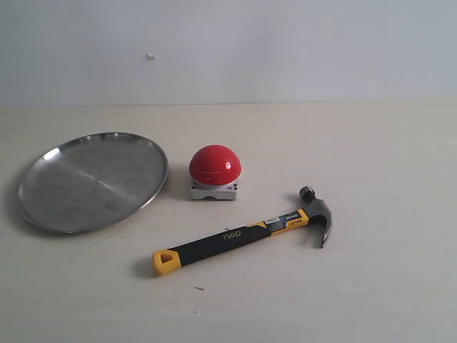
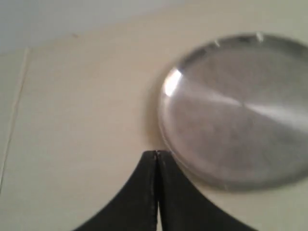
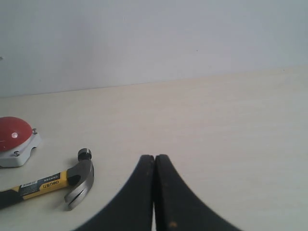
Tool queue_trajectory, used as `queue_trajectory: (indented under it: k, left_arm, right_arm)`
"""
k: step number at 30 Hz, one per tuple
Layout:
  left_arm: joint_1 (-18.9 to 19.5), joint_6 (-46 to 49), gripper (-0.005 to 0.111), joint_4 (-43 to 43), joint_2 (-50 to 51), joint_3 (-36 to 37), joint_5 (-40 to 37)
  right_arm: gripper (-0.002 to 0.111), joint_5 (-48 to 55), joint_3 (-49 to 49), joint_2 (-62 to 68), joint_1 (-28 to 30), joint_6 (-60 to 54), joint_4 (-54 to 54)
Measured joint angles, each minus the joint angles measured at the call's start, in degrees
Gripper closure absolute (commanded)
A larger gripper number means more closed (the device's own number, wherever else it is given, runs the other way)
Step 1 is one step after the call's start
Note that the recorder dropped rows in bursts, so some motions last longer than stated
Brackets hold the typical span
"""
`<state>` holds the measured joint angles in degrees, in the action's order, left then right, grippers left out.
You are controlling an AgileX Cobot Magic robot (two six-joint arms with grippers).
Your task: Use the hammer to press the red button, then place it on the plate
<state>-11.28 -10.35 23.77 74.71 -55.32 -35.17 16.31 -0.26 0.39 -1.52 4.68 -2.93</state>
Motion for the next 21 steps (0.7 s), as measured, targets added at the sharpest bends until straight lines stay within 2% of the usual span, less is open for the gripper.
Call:
queue_trajectory:
  k: [3, 6, 8, 11, 15, 21]
  left_arm:
    - [-3.58, 17.2, 0.107, -9.58, 7.33, -7.23, -14.46]
    - [-7.31, 26.68, 0.107, -12.57, 14.61, -13.95, -26.79]
    - [-9.89, 30.21, 0.107, -12.91, 18.36, -17.95, -30.92]
    - [-13.38, 32.82, 0.107, -13.25, 23.0, -23.0, -30.67]
    - [-18.37, 34.41, 0.107, -14.59, 27.61, -29.12, -24.45]
    - [-25.08, 41.02, 0.107, -22.39, 33.57, -37.17, -23.16]
  right_arm:
    - [0.108, 0.0, 0.0, 0.0, 0.0, 0.0, 0.0]
    - [0.108, 0.0, 0.0, 0.0, 0.0, 0.0, 0.0]
    - [0.108, 0.0, 0.0, 0.0, 0.0, 0.0, 0.0]
    - [0.108, 0.0, 0.0, 0.0, 0.0, 0.0, 0.0]
    - [0.108, 0.0, 0.0, 0.0, 0.0, 0.0, 0.0]
    - [0.108, 0.0, 0.0, 0.0, 0.0, 0.0, 0.0]
